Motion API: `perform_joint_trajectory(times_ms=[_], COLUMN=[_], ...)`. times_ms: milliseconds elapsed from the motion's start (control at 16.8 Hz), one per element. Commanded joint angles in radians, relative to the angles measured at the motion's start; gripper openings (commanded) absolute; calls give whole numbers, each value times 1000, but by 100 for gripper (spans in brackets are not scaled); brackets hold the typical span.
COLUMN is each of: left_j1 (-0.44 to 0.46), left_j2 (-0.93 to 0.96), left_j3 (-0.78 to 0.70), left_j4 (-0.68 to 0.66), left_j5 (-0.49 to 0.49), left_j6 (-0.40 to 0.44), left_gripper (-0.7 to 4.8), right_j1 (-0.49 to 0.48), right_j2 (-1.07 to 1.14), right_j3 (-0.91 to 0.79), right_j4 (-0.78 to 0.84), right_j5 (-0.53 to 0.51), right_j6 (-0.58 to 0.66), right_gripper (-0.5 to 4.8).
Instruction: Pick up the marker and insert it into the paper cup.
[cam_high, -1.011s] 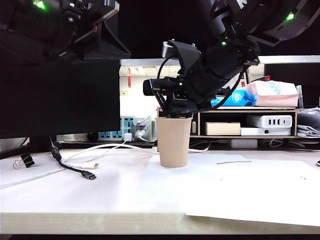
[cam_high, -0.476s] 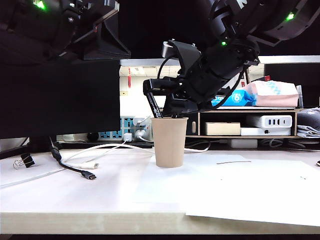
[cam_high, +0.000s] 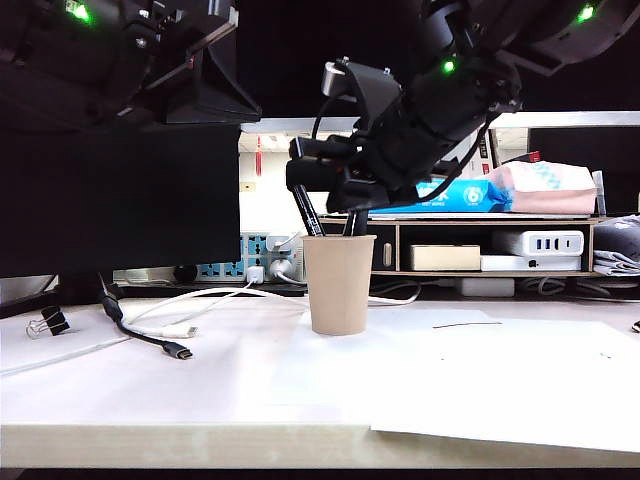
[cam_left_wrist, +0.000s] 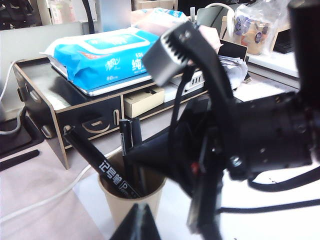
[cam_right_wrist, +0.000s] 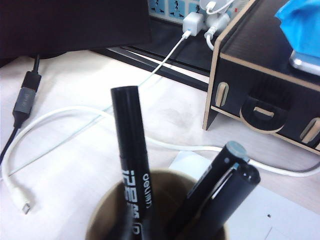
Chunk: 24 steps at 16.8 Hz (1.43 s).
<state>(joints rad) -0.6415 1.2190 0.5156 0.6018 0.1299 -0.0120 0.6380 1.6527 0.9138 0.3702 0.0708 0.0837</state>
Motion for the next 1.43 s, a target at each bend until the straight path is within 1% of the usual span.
perform_joint_trajectory(times_ms=[59, 119, 476, 595, 714, 773, 892, 1011, 1190, 1309, 1428], left_j1=[2, 2, 2, 2, 2, 2, 2, 2, 2, 1, 1], left_j2=[-2, -2, -3, -3, -3, -4, -11, -35, -105, -176, -276], left_j3=[5, 5, 5, 5, 5, 5, 5, 4, 4, 4, 4], left_j4=[1, -2, -9, -13, -39, -62, -95, -147, -253, -299, -380], left_j5=[1, 1, 5, 5, 5, 5, 5, 6, 23, 68, 80], left_j6=[5, 5, -5, -13, -38, -81, -147, -173, -175, -176, -163], left_gripper=[-4, -4, -4, -4, -4, -4, -5, -5, -5, -5, -5], right_j1=[3, 8, 70, 84, 100, 108, 110, 121, 121, 121, 121], right_j2=[-46, -81, -219, -284, -385, -464, -572, -673, -818, -883, -932], right_j3=[4, 4, 3, 2, 2, 2, 2, 2, 2, 0, 0], right_j4=[-24, -61, -192, -272, -389, -458, -543, -624, -745, -805, -861], right_j5=[5, -6, -8, -9, -4, 6, 6, 14, 17, 17, 1], right_j6=[-2, -2, 2, 23, 40, 40, 55, 55, 64, 71, 82], right_gripper=[48, -1, -1, -1, -1, -1, -1, -1, -1, -1, -1])
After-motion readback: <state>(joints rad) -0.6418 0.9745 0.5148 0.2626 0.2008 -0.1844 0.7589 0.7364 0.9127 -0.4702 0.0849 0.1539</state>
